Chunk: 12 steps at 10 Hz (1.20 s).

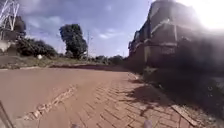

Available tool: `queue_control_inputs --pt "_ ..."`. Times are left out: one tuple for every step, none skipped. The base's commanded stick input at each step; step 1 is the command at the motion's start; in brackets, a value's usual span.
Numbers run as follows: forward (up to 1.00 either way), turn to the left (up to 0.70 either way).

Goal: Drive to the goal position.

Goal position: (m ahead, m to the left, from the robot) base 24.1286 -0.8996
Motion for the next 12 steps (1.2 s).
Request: queue_control_inputs --pt "0.70 0.00" --pt "0.70 0.00" --pt "0.70 0.00" --pt "0.70 0.00" --pt "0.70 0.00" --pt "0.70 0.00" --pt "0.70 0.00" --pt "0.70 0.00" --pt "0.70 0.00" --pt "0.70 0.00" --pt "0.70 0.00" --pt "0.70 -0.31"
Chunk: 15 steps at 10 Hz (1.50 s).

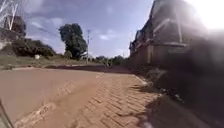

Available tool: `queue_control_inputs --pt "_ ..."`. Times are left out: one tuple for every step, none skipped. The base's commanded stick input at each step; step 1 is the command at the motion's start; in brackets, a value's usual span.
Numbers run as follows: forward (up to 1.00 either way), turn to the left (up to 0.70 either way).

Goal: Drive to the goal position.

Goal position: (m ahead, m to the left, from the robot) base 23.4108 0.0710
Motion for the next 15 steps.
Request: queue_control_inputs --pt "0.70 -0.34" --pt "0.70 -0.22" --pt "0.70 -0.02" --pt "0.70 0.00" --pt "0.70 0.00" --pt "0.70 0.00" --pt "0.70 0.00" --pt "0.70 0.00" --pt "0.70 0.00" --pt "0.70 0.00" --pt "0.70 0.00" --pt "0.70 0.00" --pt "0.70 0.00" --pt "0.70 0.00" --pt "0.70 0.00"
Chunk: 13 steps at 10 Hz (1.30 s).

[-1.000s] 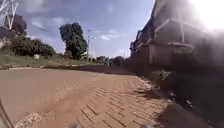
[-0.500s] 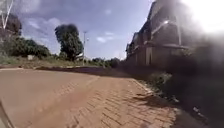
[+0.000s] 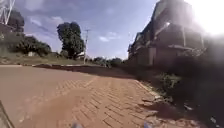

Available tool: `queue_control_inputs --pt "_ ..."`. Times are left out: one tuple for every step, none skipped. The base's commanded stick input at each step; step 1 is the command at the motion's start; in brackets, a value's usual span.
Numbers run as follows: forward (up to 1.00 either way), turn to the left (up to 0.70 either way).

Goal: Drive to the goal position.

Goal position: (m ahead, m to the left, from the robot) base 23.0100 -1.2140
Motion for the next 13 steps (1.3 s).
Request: queue_control_inputs --pt "0.70 0.00" --pt "0.70 0.00" --pt "0.70 0.00" --pt "0.70 0.00" --pt "0.70 0.00" --pt "0.70 0.00" --pt "0.70 0.00" --pt "0.70 0.00" --pt "0.70 0.00" --pt "0.70 0.00" --pt "0.70 0.00" --pt "0.70 0.00" --pt "0.70 0.00"
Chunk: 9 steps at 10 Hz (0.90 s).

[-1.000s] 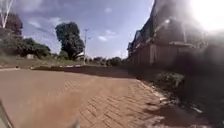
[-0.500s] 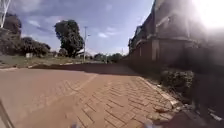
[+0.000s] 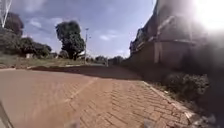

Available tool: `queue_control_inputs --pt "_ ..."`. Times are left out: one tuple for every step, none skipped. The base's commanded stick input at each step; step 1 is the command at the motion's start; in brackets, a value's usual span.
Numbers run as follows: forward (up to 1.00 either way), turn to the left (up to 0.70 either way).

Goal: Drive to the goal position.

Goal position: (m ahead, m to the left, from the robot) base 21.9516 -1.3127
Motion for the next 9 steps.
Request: queue_control_inputs --pt "0.70 0.00" --pt "0.70 0.00" --pt "0.70 -0.16" --pt "0.70 -0.30" --pt "0.70 -0.21" --pt "0.70 -0.10" --pt "0.70 0.00" --pt "0.70 0.00" --pt "0.70 0.00"
